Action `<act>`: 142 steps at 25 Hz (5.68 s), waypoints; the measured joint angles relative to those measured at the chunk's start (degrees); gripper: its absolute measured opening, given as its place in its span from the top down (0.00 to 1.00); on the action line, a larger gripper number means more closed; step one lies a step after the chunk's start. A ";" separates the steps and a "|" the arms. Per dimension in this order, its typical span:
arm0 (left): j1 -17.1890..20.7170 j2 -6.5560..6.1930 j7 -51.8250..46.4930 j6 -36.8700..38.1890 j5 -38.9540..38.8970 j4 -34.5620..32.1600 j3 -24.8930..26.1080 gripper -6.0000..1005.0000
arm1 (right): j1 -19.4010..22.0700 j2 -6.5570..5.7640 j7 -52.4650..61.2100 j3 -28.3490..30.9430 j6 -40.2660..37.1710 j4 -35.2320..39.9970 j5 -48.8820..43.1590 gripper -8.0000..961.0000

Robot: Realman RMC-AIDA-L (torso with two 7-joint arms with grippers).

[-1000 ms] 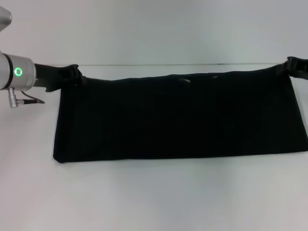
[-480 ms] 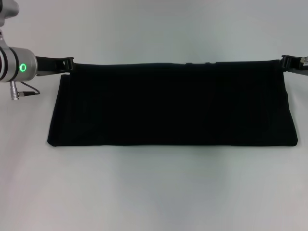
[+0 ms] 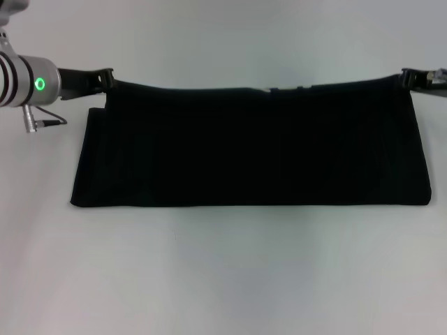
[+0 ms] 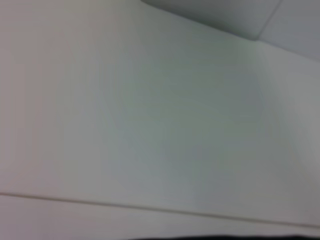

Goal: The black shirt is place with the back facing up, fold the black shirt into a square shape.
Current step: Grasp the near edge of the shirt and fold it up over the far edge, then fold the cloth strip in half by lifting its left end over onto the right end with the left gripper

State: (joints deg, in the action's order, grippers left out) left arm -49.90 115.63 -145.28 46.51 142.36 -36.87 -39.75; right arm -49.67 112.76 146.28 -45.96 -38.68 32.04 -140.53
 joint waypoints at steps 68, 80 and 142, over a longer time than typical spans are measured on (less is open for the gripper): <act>16.79 -2.10 -4.59 30.45 -6.90 4.14 26.73 0.36 | -0.78 -9.17 6.36 12.14 -32.35 5.01 3.42 0.08; 18.05 -0.84 -6.50 23.31 -7.12 10.08 32.88 0.32 | -0.15 -9.13 6.56 12.54 -32.15 4.70 3.43 0.08; 9.16 -0.15 -0.10 9.28 -8.85 16.51 26.67 0.64 | 1.60 -9.31 4.19 12.51 -31.51 4.88 6.38 0.08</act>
State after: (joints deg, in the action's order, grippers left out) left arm -40.73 115.49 -145.38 55.80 133.51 -20.36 -13.08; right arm -48.07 103.44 150.47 -33.45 -70.20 36.92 -134.15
